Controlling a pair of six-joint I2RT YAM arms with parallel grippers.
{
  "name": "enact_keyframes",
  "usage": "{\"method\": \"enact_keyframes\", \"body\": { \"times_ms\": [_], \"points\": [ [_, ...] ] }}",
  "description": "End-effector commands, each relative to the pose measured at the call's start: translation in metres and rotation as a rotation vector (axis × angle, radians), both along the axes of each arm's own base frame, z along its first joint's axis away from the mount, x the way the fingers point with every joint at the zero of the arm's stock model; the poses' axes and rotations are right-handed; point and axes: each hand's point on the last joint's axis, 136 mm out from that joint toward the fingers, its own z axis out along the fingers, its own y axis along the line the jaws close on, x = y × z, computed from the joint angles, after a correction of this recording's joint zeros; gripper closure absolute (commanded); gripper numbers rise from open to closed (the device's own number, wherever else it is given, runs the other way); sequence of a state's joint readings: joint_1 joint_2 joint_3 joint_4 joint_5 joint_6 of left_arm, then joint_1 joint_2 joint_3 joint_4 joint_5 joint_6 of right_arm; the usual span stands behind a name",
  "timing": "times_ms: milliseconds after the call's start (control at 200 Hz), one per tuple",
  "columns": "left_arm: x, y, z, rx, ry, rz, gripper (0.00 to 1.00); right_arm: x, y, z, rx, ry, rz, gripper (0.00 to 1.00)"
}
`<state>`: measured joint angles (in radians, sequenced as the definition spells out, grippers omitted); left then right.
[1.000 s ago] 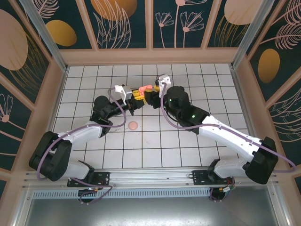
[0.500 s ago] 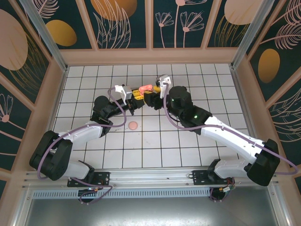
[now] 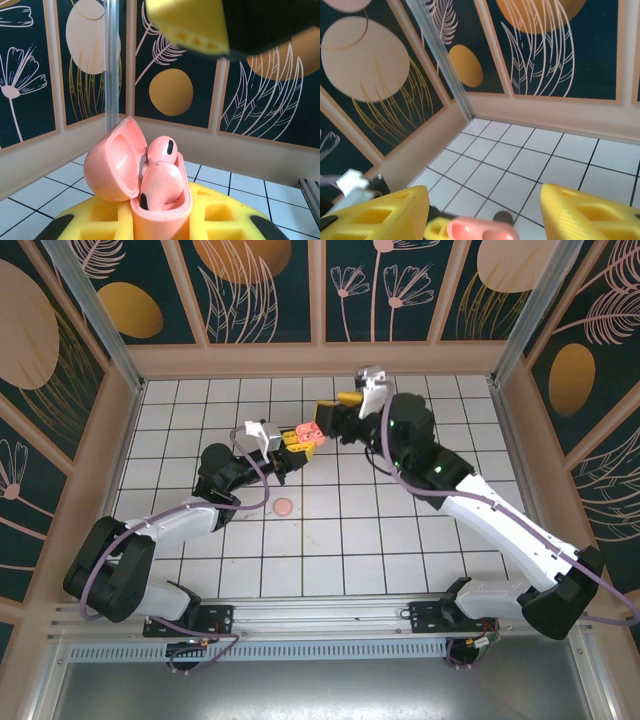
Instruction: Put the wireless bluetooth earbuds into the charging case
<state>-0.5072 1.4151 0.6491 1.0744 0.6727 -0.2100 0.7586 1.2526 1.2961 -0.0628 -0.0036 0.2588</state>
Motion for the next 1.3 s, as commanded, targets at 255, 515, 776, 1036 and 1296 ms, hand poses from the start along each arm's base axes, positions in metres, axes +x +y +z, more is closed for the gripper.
{"method": "enact_keyframes", "body": {
  "times_ms": [255, 515, 776, 1036, 1296],
  "points": [
    [-0.006, -0.012, -0.002, 0.064, -0.065, -0.073, 1.0, 0.045, 0.018, -0.045, -0.202, 0.351, 0.044, 0.73],
    [-0.005, -0.013, -0.006, 0.102, -0.07, -0.074, 1.0, 0.057, 0.031, -0.087, -0.33, 0.525, 0.098, 0.91],
    [0.007, -0.012, -0.004, 0.088, -0.064, -0.028, 1.0, -0.001, 0.03, -0.125, -0.39, 0.621, 0.168, 1.0],
    [0.012, -0.014, -0.011, 0.074, -0.004, -0.025, 1.0, -0.009, -0.015, -0.117, -0.267, 0.574, -0.083, 0.95],
    [0.037, -0.021, -0.091, 0.126, 0.459, 0.008, 1.0, 0.01, -0.116, -0.142, -0.029, 0.533, -0.497, 0.82]
  ]
}}
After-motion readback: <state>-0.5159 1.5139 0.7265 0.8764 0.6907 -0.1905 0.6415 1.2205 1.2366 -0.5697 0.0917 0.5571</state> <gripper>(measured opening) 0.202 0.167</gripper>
